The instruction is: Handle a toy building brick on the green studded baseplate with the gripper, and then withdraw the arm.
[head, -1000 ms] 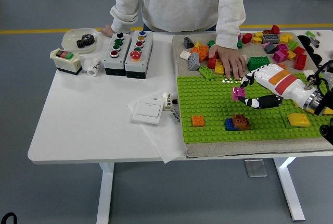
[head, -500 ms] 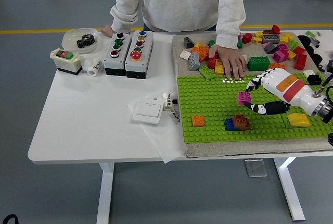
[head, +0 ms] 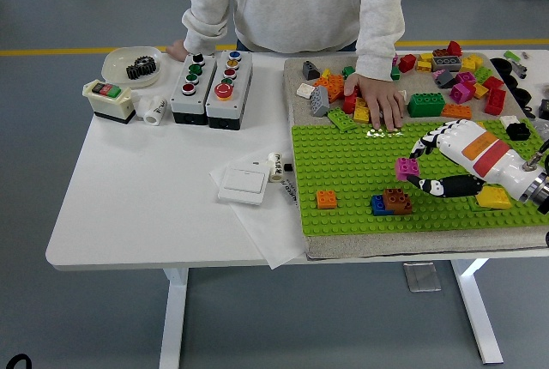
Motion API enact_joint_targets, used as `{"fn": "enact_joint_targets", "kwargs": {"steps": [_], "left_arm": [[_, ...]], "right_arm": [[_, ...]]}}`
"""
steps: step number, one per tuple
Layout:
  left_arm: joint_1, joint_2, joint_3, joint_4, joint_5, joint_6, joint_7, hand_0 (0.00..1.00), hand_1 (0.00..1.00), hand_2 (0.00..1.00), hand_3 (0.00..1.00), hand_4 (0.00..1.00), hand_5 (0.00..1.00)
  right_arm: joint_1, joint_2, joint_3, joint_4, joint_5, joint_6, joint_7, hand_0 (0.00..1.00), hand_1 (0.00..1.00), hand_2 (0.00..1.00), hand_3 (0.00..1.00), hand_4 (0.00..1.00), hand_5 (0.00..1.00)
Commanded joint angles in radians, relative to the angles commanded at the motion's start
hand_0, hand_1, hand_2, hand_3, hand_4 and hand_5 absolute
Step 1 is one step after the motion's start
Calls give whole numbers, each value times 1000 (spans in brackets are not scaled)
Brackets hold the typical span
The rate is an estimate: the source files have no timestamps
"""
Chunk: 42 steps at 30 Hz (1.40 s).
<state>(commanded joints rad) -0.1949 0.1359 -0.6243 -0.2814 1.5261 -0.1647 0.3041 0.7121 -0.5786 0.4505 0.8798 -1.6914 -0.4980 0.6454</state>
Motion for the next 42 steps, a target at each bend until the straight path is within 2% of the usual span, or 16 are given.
{"fn": "enact_joint_targets", "kwargs": {"steps": [5, 10, 24, 42], "left_arm": [[1, 0, 4, 0, -4, 0, -1, 734, 737, 743, 596, 660, 597], [0, 0, 5, -1, -7, 0, -2, 735, 737, 741, 596, 659, 598], [5, 0, 4, -2, -4, -5, 0, 734, 737, 739, 596, 659, 597], [10, -1, 1, -3, 4, -10, 0, 734, 738, 739, 596, 659, 597]], "right_arm": [[-3, -1, -3, 44, -12, 28, 0, 539, 479, 530, 525, 692, 581], [1, -3, -13, 62, -21, 32, 0, 540, 480, 531, 524, 692, 584], [8, 19, -53, -25, -34, -15, 0, 540, 482, 532, 520, 696, 601], [11, 34, -82, -57, -35, -35, 0, 540, 483, 533, 519, 698, 606]]}}
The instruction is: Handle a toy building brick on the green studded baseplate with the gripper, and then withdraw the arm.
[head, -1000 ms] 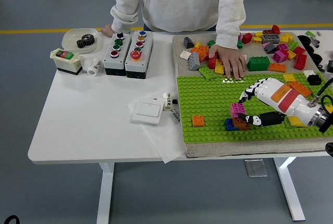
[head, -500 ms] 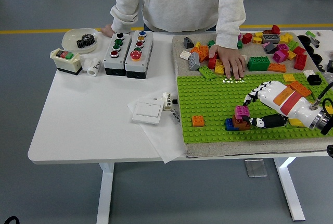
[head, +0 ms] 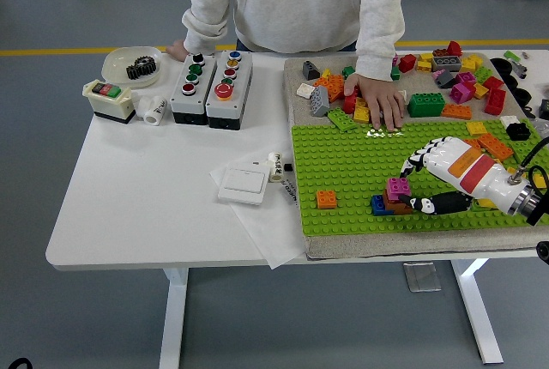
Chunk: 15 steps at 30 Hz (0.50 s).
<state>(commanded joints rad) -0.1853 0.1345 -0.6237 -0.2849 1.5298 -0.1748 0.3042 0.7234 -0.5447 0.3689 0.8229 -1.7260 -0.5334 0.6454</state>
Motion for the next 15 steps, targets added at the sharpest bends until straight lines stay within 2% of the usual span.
{"fn": "enact_joint_targets", "kwargs": {"steps": [15], "left_arm": [[-4, -1, 3, 1, -5, 4, -2, 734, 737, 739, 596, 659, 599]], "right_arm": [[-1, -4, -2, -2, -9, 1, 0, 535, 486, 534, 522, 702, 601]]}}
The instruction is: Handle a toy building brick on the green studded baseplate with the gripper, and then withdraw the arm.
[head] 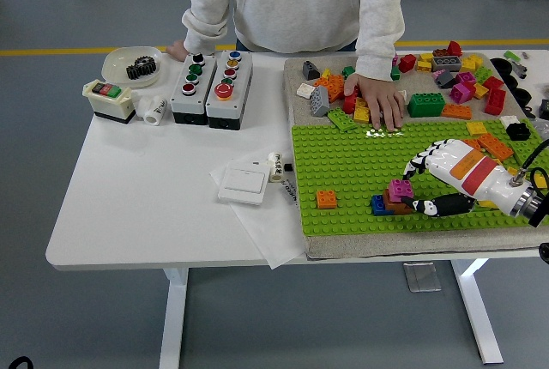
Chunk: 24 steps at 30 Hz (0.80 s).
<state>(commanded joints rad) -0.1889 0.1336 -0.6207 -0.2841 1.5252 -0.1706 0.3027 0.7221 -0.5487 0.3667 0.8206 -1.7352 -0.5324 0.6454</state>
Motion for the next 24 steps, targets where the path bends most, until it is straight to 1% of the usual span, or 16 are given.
{"fn": "enact_joint_targets", "kwargs": {"steps": [24], "left_arm": [[-4, 1, 5, 0, -6, 1, 0, 734, 738, 740, 597, 660, 598]], "right_arm": [[3, 10, -5, -11, -18, 5, 0, 535, 495, 538, 524, 712, 599]]}}
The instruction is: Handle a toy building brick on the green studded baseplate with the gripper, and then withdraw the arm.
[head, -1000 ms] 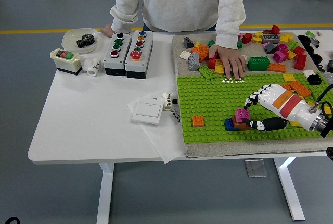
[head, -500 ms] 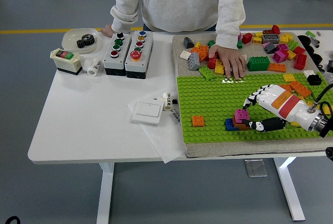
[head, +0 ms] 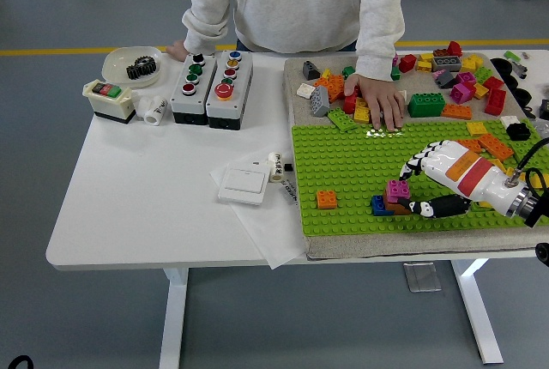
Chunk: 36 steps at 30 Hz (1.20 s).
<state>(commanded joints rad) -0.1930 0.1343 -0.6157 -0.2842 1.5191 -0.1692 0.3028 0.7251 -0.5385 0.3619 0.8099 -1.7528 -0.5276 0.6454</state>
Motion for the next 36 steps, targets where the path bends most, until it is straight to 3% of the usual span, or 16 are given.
{"fn": "enact_joint_targets", "kwargs": {"steps": [36], "left_arm": [[5, 0, -9, 0, 13, -8, 1, 732, 737, 740, 596, 658, 596]], "right_arm": [[1, 2, 12, -1, -3, 9, 0, 521, 521, 562, 530, 762, 564]]}}
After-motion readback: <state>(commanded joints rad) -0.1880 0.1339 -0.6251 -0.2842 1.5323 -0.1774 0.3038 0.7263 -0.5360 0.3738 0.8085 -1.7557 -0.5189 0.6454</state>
